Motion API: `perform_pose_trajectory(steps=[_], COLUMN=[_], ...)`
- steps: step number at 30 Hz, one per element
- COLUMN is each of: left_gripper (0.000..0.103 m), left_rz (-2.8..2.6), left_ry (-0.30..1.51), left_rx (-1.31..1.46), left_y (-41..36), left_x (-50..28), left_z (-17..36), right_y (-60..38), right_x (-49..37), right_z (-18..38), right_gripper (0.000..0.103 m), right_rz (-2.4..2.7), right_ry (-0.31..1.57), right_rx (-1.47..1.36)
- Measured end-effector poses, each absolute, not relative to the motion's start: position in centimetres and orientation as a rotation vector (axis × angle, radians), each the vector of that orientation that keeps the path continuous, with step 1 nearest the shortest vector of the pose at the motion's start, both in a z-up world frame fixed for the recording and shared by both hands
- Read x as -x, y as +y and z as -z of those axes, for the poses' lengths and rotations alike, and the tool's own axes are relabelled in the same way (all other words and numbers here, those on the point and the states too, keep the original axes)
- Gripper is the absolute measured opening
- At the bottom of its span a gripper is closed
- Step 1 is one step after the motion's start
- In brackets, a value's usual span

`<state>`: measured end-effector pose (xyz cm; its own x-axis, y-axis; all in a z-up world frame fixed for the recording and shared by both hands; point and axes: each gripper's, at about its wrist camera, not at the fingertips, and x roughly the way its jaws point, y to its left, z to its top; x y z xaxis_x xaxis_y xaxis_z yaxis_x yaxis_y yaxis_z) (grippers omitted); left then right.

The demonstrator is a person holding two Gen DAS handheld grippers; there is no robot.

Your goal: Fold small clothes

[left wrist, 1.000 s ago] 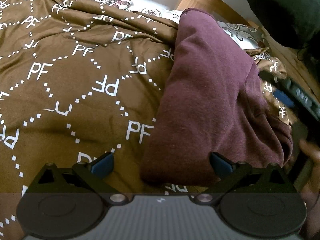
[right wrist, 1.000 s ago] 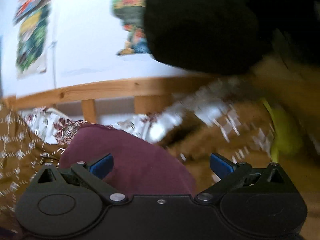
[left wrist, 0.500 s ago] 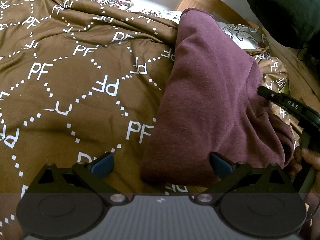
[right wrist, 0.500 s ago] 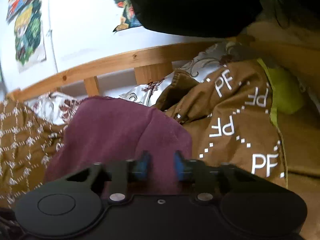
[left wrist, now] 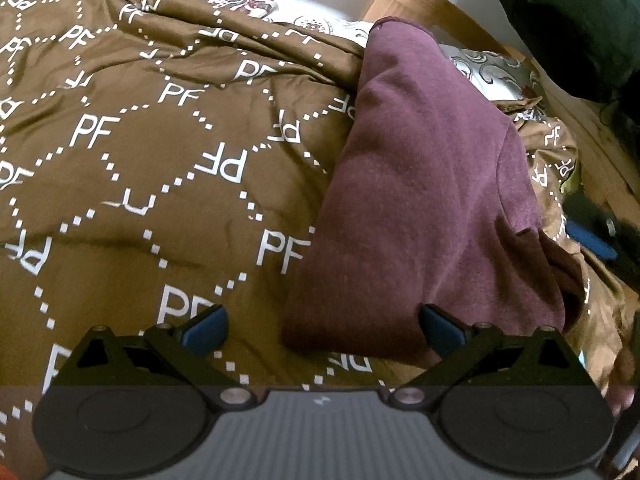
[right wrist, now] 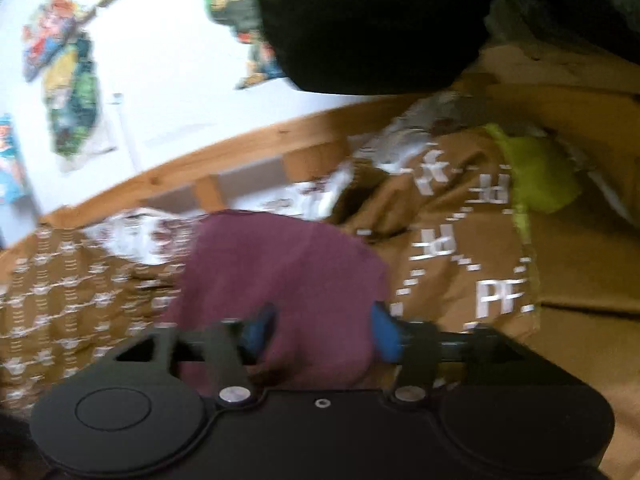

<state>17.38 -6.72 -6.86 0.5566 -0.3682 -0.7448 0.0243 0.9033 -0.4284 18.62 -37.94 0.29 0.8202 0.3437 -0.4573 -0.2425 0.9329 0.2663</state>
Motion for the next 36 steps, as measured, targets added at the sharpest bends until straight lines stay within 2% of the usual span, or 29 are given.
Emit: perform_pose_trajectory(steps=[1, 2, 8, 11, 16, 22, 28, 36], left_gripper=[0.103, 0.103, 0.102, 0.102, 0.102, 0.102, 0.103, 0.103], left_rz=[0.237, 0.235, 0.244, 0.250, 0.241, 0.219, 0.218, 0.232], left_ry=[0.961, 0.963, 0.965, 0.967, 0.966, 0.951, 0.942, 0.927], left_rx=[0.403, 0.409, 0.396, 0.376, 0.376, 0.351, 0.342, 0.326], left_y=[-6.6, -6.6, -6.6, -6.8, -6.7, -7.3, -7.3, -7.3], left_x=[-17.3, -17.2, -16.6, -16.4, -16.5, -16.3, -16.3, -16.3], left_z=[6.8, 6.8, 6.7, 6.6, 6.7, 6.8, 6.8, 7.0], right_y=[-37.3, -36.5, -33.1, -33.6, -35.9, -39.2, -38.3, -38.3], right_x=[-18.4, -18.1, -16.9, -16.3, -15.9, -16.0, -17.9, -22.2], right_z=[-0.5, -0.6, 1.3, 1.5, 1.2, -1.1, 1.0, 3.0], right_gripper=[0.087, 0.094, 0.098, 0.102, 0.102, 0.102, 0.102, 0.087], right_rz=[-0.335, -0.349, -0.214, -0.182, -0.214, -0.324, -0.250, -0.253], right_ry=[0.542, 0.564, 0.717, 0.745, 0.776, 0.562, 0.476, 0.394], right_rx=[-0.172, -0.127, 0.254, 0.280, 0.172, -0.199, -0.144, -0.134])
